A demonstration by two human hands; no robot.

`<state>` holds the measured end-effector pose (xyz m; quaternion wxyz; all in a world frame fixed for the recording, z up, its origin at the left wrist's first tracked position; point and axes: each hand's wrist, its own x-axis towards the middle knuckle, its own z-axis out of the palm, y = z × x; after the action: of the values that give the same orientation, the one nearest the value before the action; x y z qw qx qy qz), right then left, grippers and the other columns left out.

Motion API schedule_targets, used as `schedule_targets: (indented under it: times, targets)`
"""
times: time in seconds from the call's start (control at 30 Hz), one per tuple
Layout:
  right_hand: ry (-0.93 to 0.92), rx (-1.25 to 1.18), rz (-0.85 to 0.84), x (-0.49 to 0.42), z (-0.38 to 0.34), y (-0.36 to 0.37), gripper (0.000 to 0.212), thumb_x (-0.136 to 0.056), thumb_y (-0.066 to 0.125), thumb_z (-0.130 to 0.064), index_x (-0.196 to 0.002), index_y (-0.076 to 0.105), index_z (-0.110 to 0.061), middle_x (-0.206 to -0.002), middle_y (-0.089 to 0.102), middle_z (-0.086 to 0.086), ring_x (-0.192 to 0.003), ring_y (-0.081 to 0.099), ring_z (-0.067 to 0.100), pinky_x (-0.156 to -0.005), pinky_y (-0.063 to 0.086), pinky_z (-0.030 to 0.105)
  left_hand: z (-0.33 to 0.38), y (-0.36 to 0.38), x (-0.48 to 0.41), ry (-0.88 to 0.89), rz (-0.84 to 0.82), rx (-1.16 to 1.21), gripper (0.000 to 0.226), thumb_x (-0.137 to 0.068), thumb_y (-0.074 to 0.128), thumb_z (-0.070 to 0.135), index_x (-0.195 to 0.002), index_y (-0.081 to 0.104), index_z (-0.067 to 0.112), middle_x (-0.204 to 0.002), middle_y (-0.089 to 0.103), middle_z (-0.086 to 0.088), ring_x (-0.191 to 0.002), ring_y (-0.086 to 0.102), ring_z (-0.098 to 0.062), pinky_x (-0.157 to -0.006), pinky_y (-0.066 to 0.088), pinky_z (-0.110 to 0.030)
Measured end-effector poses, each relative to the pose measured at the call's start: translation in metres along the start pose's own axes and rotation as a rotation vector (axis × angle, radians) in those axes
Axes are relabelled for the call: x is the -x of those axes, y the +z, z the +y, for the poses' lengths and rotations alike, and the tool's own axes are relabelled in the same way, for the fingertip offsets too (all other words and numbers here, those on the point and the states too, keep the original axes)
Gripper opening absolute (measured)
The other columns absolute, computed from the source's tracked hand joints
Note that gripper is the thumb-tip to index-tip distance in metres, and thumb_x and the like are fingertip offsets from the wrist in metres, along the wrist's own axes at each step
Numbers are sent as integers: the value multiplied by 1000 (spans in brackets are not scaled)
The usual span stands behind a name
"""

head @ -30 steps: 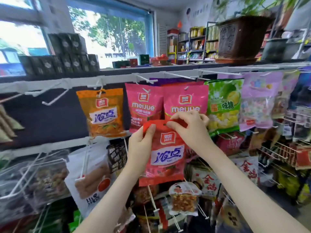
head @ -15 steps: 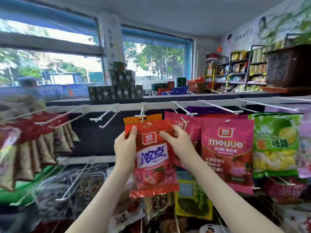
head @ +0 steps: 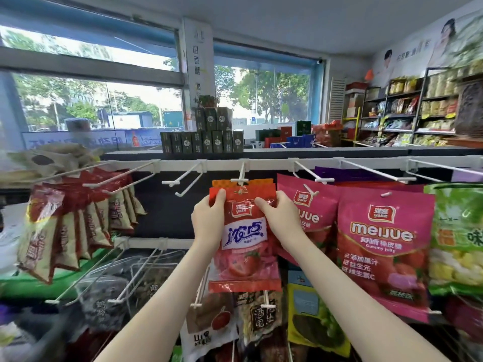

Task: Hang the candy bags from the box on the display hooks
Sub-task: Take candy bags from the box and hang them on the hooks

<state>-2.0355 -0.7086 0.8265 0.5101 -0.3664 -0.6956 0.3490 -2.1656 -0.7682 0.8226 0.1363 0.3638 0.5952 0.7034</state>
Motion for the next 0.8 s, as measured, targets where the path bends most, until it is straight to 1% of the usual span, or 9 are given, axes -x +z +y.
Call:
schedule_targets:
  times: [0.07,0.13,0.23,0.4,0.47,0.53,0.6,0.7,0.8]
  targets:
    - [20,35,27,-8,3,6,19,-90,62,-29,-100,57,-13,-86,61,-8,-78,58,5,-56,39,9,-1,1,-9,38,7,-111,39,-95,51,45,-84,67,11,-79,70,-1,-77,66,-16,-63,50,-27]
    - [33,84,59,-15,6,11,20,-91,61,-30,-98,55,-12,-81,57,-11,-73,56,3,-52,35,8,-1,1,-19,80,12,-214,38,-95,50,45,-87,65,11,-80,66,3,-76,61,-11,-58,40,-22]
    - [45,134,88,-25,8,17,23,-91,60,-30,-99,53,-10,-80,55,-9,-75,57,11,-60,42,23,-3,4,-34,110,14,-343,36,-95,49,45,-84,61,13,-75,61,6,-76,57,-14,-62,35,-28]
    - [74,228,99,-36,8,19,25,-93,58,-33,-96,50,-9,-80,55,-5,-73,57,14,-59,41,27,-9,9,-49,103,3,-518,37,-96,47,48,-93,58,13,-85,60,2,-81,58,-19,-62,37,-30]
    - [90,251,111,-39,10,23,31,-92,56,-37,-103,51,-8,-90,61,1,-83,61,21,-65,45,30,-11,11,-50,126,4,-558,34,-95,49,44,-103,54,11,-99,61,-4,-92,60,-24,-69,44,-34]
    - [100,254,125,-40,14,28,37,-92,55,-39,-110,49,-8,-99,63,4,-90,63,24,-70,50,34,-14,14,-45,184,36,-590,42,-94,55,34,-124,45,7,-122,52,-11,-110,54,-29,-82,47,-39]
    - [83,240,148,-35,18,32,38,-92,56,-36,-115,46,-8,-106,61,6,-98,61,25,-79,53,39,-23,19,-32,334,105,-652,60,-88,63,21,-136,33,2,-137,39,-18,-123,42,-33,-96,42,-42]
    - [13,247,171,-15,23,32,48,-91,58,-28,-131,38,-10,-125,52,6,-116,50,21,-95,46,36,-42,30,-4,654,178,-716,66,-74,68,7,-132,36,-1,-138,39,-26,-123,38,-37,-101,39,-49]
    - [-90,282,125,22,30,22,51,-94,53,-22,-141,34,-13,-139,43,3,-130,38,15,-110,33,29,-63,43,28,871,34,-713,54,-80,68,6,-128,45,0,-138,43,-26,-124,43,-35,-101,40,-46]
